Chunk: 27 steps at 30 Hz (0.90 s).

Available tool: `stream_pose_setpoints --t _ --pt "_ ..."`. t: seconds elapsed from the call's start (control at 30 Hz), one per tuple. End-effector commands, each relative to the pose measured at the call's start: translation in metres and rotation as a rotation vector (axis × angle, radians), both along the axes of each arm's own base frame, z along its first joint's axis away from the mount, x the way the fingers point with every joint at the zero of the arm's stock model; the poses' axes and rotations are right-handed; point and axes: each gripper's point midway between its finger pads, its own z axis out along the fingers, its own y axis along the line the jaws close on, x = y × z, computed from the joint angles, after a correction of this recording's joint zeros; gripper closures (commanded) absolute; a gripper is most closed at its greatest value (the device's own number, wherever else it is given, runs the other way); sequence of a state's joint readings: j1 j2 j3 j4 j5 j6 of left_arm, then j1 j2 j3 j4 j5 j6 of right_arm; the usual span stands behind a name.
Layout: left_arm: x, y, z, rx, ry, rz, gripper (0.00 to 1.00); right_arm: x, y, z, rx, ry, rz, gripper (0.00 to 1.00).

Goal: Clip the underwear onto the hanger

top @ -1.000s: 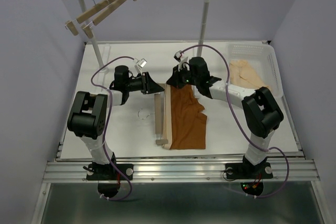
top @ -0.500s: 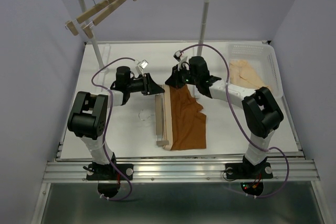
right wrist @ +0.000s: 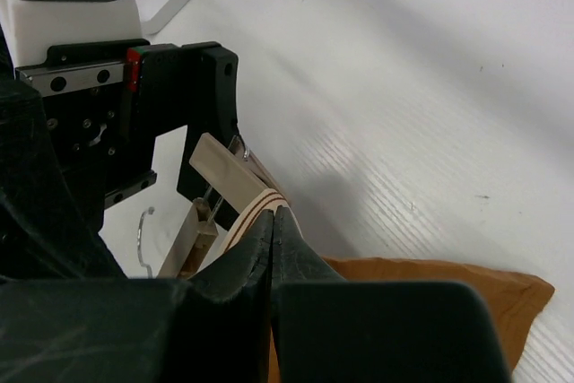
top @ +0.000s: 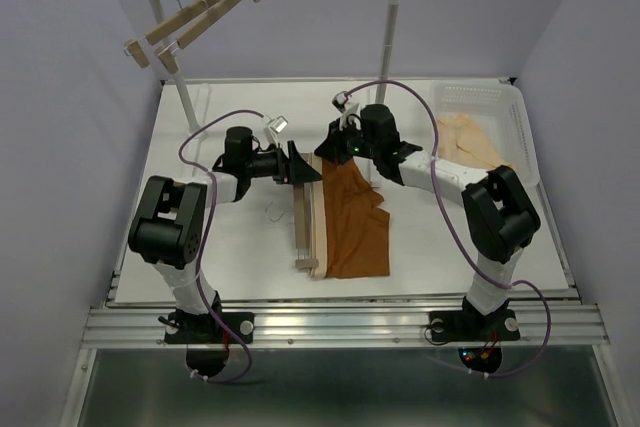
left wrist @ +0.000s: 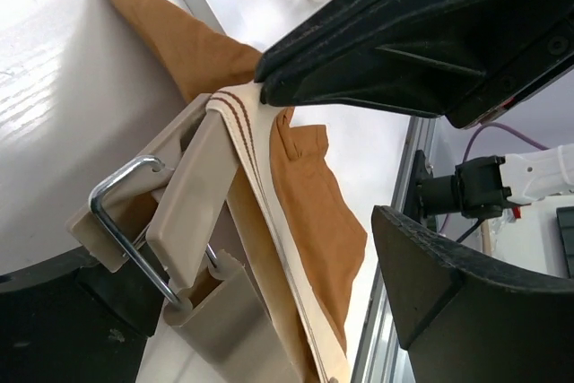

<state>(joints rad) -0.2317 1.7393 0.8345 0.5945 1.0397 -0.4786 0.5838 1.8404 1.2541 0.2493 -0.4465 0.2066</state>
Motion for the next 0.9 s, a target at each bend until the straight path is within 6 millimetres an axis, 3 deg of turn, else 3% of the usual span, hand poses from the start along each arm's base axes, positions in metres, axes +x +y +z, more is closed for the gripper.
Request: stream_pose_setpoints --t 0.0,0.23,0.43,0.5,0.67,0.87 --pt "0.001 -0.002 0.035 -0.033 -0.113 -0.026 0.01 0.009 0.004 0.053 0.071 -0.128 -0.024 0.99" --pt "0.013 0.009 0.050 -0.024 -0.136 0.061 0.01 0.009 -0.004 0.050 0.046 -0.124 -0.061 0.99" --pt "0.048 0.050 0.030 0.177 -0.048 0.354 0.01 0.004 -0.013 0.048 0.027 -0.118 -0.085 0.99" --pt "0.047 0.059 0.024 0.220 -0.016 0.401 0.01 0.002 -0.016 0.048 0.025 -0.115 -0.093 0.99" --pt "0.036 0.071 0.045 0.191 -0.059 0.491 0.01 -0.001 -0.022 0.038 -0.004 -0.099 -0.110 0.99" --pt "0.008 0.090 0.025 0.241 -0.018 0.575 0.01 0.000 -0.029 0.045 -0.015 -0.126 -0.138 0.99"
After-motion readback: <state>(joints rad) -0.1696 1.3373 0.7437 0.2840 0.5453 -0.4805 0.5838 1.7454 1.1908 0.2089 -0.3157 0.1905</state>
